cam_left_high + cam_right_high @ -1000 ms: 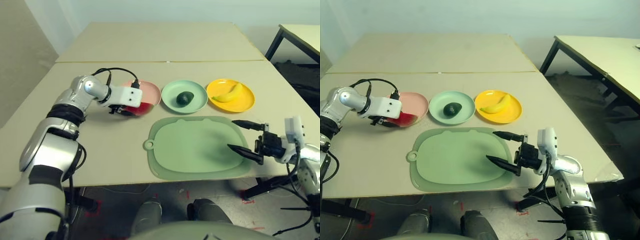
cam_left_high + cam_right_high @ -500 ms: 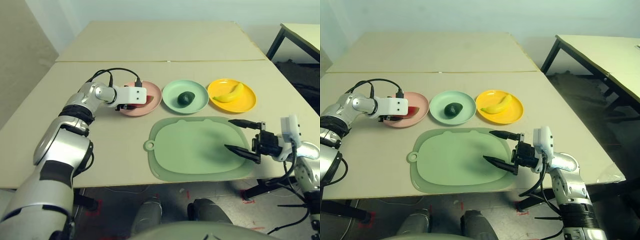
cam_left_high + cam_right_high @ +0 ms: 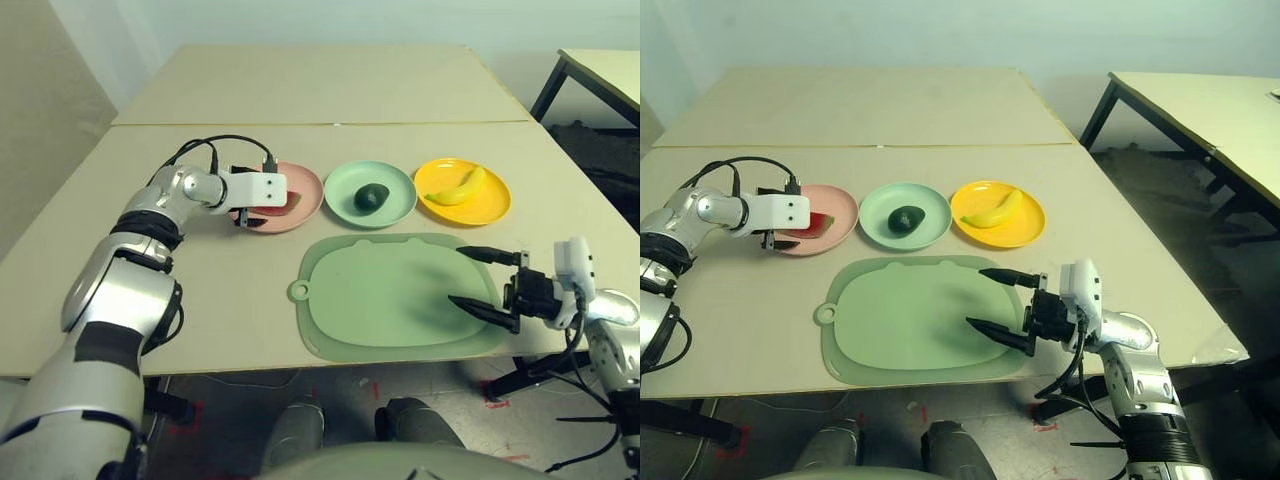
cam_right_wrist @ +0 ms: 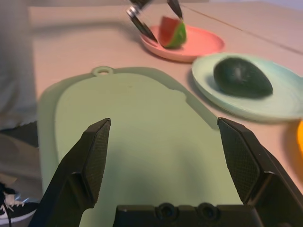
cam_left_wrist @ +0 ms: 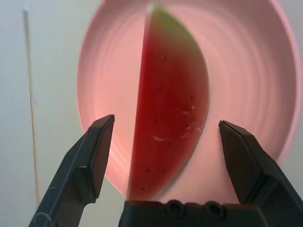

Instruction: Place the fruits into color-matched plates.

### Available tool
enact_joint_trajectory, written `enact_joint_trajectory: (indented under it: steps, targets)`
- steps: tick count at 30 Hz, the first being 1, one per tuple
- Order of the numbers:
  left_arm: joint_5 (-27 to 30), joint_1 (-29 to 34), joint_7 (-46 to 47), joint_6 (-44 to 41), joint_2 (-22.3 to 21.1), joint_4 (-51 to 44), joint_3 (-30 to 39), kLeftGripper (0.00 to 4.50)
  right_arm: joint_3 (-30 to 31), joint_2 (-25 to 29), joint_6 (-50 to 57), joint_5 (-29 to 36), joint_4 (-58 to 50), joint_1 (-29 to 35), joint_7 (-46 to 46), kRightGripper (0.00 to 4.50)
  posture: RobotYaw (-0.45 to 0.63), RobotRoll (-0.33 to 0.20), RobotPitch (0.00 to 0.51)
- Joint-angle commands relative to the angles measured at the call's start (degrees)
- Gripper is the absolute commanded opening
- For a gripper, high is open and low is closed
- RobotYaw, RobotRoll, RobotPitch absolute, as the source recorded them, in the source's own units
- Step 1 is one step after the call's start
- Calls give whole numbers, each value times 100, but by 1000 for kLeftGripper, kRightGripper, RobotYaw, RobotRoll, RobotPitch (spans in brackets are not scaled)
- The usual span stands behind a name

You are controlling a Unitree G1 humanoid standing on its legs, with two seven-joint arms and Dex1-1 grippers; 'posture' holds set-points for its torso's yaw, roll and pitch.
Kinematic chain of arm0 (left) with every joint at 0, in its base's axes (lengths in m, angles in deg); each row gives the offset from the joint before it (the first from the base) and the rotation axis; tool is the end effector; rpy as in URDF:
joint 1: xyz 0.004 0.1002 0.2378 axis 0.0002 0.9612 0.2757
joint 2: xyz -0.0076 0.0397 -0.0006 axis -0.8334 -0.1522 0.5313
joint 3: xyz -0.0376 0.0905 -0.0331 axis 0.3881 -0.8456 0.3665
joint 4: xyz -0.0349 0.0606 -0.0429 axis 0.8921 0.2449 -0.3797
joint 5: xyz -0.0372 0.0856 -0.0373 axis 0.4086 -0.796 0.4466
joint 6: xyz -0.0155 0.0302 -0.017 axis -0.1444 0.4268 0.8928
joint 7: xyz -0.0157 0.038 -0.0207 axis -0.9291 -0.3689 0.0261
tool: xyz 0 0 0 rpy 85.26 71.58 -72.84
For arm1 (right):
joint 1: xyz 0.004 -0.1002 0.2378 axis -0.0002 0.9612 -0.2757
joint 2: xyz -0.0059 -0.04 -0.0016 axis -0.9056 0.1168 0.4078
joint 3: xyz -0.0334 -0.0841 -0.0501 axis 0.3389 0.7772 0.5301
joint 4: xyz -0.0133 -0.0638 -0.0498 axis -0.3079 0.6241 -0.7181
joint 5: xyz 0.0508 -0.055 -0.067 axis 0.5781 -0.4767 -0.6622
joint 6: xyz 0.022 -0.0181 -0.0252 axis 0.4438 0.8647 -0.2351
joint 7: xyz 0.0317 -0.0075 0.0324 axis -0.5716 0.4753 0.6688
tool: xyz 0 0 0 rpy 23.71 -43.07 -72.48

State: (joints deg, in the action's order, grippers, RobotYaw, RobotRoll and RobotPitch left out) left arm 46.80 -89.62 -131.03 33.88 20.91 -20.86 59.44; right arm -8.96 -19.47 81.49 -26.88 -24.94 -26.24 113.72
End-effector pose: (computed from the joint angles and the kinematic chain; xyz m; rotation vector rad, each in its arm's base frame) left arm 0.3370 0.2700 0.1744 1.2085 0.2895 -0.8646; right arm 0.2041 -0.2803 0.0804 -0.1459 -0.0328 1.1214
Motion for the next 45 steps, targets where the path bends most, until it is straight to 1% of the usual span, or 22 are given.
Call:
enact_joint_trajectory:
  steps: [1, 2, 4, 6, 7, 9, 11, 12, 16, 19, 22, 27, 29, 34, 40, 44, 45]
  targets:
    - [573, 694, -228, -152, -287, -1101, 455, 4482, -183, -45, 2, -46, -192, 369, -313, 4500, 7, 0, 63]
    - [799, 1124, -281, -278, -409, -1680, 636, 4482, -210, -21, -60, -86, -217, 523, -345, 4500, 9, 0, 65]
    - [1324, 2210, -308, -725, -605, -3111, 1069, 4482, -300, 38, -167, -137, -175, 802, -402, 4500, 18, 0, 72]
    - [1788, 3199, -206, -1293, -662, -4438, 1496, 4482, -448, 54, -230, -133, -38, 951, -500, 4500, 35, 0, 77]
    - [1932, 3519, -150, -1551, -653, -4904, 1650, 4482, -510, 52, -241, -120, 12, 981, -550, 4500, 41, 0, 80]
    - [2248, 4209, 92, -2099, -529, -5876, 2012, 4482, -718, -10, -231, -54, 169, 969, -762, 4500, 57, 0, 86]
    - [2513, 4811, 438, -2566, -304, -6706, 2350, 4482, -915, -102, -156, 9, 258, 906, -1066, 4500, 74, 0, 97]
    - [2572, 4977, 546, -2737, -230, -6965, 2442, 4482, -969, -129, -131, 17, 278, 885, -1148, 4500, 76, 0, 99]
    - [2782, 5716, 1155, -3249, 322, -7919, 2756, 4482, -1149, -325, -58, -6, 358, 717, -1702, 4500, 91, 0, 107]
    - [2877, 6038, 1559, -3505, 718, -8206, 2896, 4482, -1231, -436, -24, -59, 414, 646, -2074, 4500, 95, 0, 110]
    - [2955, 6244, 2015, -3660, 1182, -8194, 2991, 4482, -1283, -519, -82, -176, 554, 620, -2419, 4500, 98, 0, 110]
    - [2906, 6210, 2628, -3837, 1810, -7811, 2973, 4482, -1334, -649, -204, -400, 752, 559, -2955, 4500, 93, 0, 106]
    - [2815, 6146, 2764, -3857, 1915, -7540, 2927, 4482, -1370, -699, -255, -460, 862, 512, -3152, 4500, 88, 0, 105]
    - [2903, 5942, 3140, -4111, 2200, -7196, 3019, 4482, -1563, -652, -364, -487, 1166, 373, -3460, 4500, 78, 0, 101]
    - [2858, 6073, 3331, -4261, 2289, -7289, 2978, 4482, -1606, -374, -558, -570, 1572, 305, -3218, 4500, 60, 0, 90]
    - [2922, 6115, 3556, -4335, 2369, -7364, 3139, 4482, -1686, -265, -586, -609, 1746, 184, -3295, 4500, 60, 0, 90]
    - [2939, 6131, 3607, -4351, 2378, -7374, 3194, 4482, -1732, -276, -619, -580, 1779, 145, -3322, 4500, 74, 0, 82]
